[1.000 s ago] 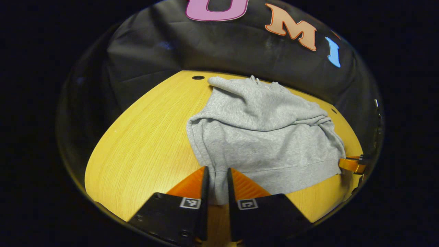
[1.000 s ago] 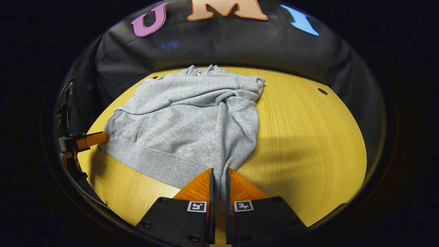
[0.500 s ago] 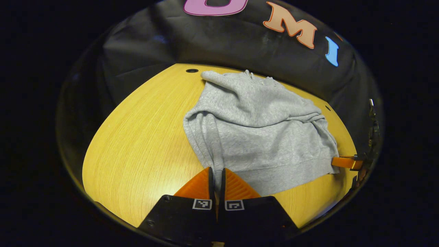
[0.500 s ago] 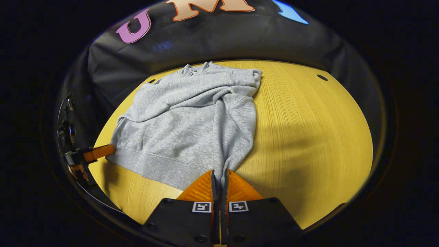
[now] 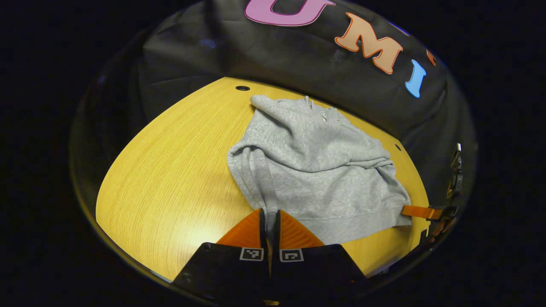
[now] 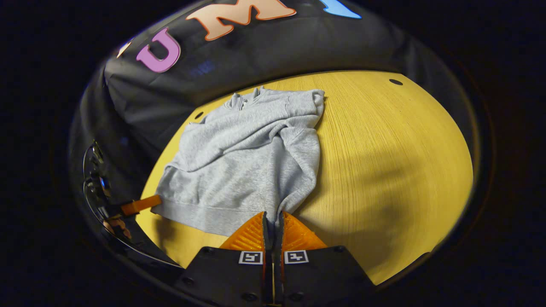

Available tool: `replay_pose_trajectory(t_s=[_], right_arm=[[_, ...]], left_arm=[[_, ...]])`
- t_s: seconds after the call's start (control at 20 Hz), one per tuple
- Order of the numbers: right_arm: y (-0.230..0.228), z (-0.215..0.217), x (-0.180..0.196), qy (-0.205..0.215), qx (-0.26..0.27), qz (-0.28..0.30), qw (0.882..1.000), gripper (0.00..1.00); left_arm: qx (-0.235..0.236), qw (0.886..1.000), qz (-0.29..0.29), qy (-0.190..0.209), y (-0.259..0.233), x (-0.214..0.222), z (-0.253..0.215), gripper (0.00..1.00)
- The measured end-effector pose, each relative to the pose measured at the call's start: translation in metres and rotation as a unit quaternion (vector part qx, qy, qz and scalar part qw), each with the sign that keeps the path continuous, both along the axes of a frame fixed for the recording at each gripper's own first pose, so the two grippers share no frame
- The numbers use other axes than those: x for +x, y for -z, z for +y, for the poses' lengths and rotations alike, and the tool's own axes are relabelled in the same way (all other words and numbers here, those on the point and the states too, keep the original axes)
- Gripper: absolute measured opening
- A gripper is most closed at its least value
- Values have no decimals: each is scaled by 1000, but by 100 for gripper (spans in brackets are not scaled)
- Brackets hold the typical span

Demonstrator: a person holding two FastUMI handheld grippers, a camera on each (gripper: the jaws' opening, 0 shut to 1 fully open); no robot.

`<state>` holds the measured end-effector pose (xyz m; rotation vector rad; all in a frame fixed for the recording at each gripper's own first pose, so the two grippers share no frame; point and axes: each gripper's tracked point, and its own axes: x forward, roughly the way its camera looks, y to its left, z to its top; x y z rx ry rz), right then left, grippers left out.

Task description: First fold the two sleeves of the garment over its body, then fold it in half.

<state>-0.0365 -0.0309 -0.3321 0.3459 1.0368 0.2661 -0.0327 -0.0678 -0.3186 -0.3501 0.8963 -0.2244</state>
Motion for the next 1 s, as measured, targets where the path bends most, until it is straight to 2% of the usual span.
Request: replay_pose_trajectory(t_s=[0.15,0.45,0.8,0.85,1.0], right_arm=[[-21,-2,13,22,34,-3,999,4],[-55,8,40,33,87,-8,996,4],[-90,13,90,77,163,-7,984,4],[-93,13,95,82,170,-5,982,2],[-94,13,114,99,188,7,977,4]], left_arm=[[-15,1000,-16,-1,-21,13,-4,0],[-48,998,-31,-14,-49,38,-6,0],[-73,996,-57,-16,-79,83,-5,0],[-75,995,-59,-16,-81,90,-5,0],[-82,995,-60,-17,-84,112,-6,0]])
